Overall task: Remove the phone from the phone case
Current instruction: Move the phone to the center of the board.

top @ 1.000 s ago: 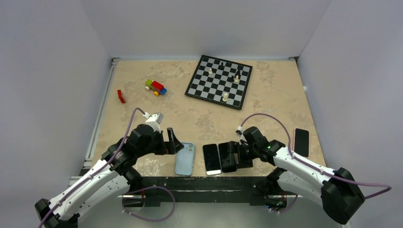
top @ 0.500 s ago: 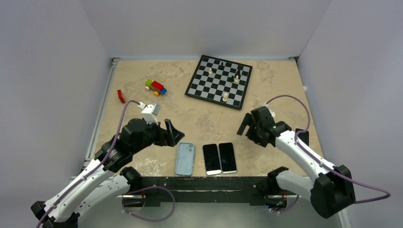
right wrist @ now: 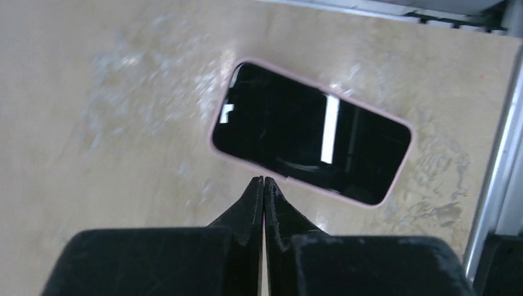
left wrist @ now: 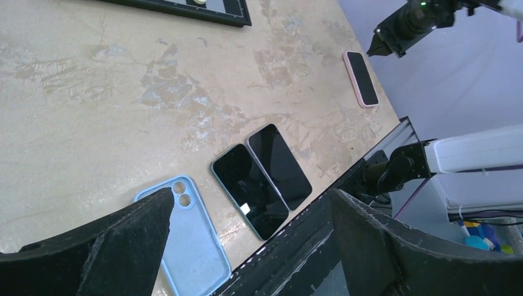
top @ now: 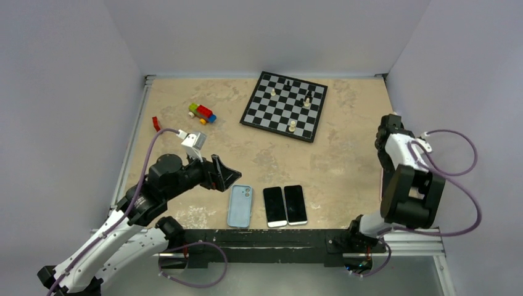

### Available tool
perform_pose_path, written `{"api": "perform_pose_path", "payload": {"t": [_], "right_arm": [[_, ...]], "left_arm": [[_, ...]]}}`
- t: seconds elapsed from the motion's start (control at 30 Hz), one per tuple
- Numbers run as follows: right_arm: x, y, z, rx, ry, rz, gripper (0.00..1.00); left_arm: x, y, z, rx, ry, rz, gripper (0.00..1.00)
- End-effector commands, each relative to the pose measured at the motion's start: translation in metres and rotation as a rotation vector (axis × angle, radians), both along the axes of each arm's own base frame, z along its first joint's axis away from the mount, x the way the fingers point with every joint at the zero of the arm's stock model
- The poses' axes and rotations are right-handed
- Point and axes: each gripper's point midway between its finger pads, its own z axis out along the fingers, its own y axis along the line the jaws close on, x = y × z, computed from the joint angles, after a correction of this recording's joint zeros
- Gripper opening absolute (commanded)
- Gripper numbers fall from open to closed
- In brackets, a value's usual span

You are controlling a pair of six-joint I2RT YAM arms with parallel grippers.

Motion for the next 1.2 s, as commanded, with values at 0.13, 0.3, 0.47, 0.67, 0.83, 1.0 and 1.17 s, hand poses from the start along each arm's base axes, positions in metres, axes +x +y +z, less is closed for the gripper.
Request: {"api": "perform_pose_path", "payload": {"t": [0.13,0.3,0.47,0.67,0.83,1.0,1.17], "right_arm": [[-0.075,-0.069,-0.025,-0.221,0.434,-0.375,0.0],[-0.073,-0.082,-0.021,-0.244,0.451,-0.36,0.0],[-0.074,-0.09,-0.025,-0.198,0.437,-0.341,0.0],[-0.073,-0.097,-0.039,-0.135,0.483,-0.315,0.0],[-0.06,-0.094,-0.057,-0.059,0.49,-0.204,0.0],[-0.048,-0.085,-0.076,0.032,0.482,-0.107,0.0],[-0.034,-0.072,-0.079,0.091,0.396,0.0,0.0]], "left_arm": [[-0.002,-0.014,0.044,-0.077,-0.119,-0.089,1.0],[-0.004,-0.022,0.054,-0.076,-0.145,-0.143,1.0],[-0.008,-0.021,0.056,-0.078,-0.154,-0.156,1.0],[-0.01,-0.017,0.055,-0.067,-0.158,-0.154,1.0],[-0.011,-0.014,0.06,-0.068,-0.174,-0.147,1.0],[-0.015,-0.011,0.066,-0.074,-0.182,-0.148,1.0],[-0.015,-0.01,0.066,-0.069,-0.183,-0.148,1.0]]}}
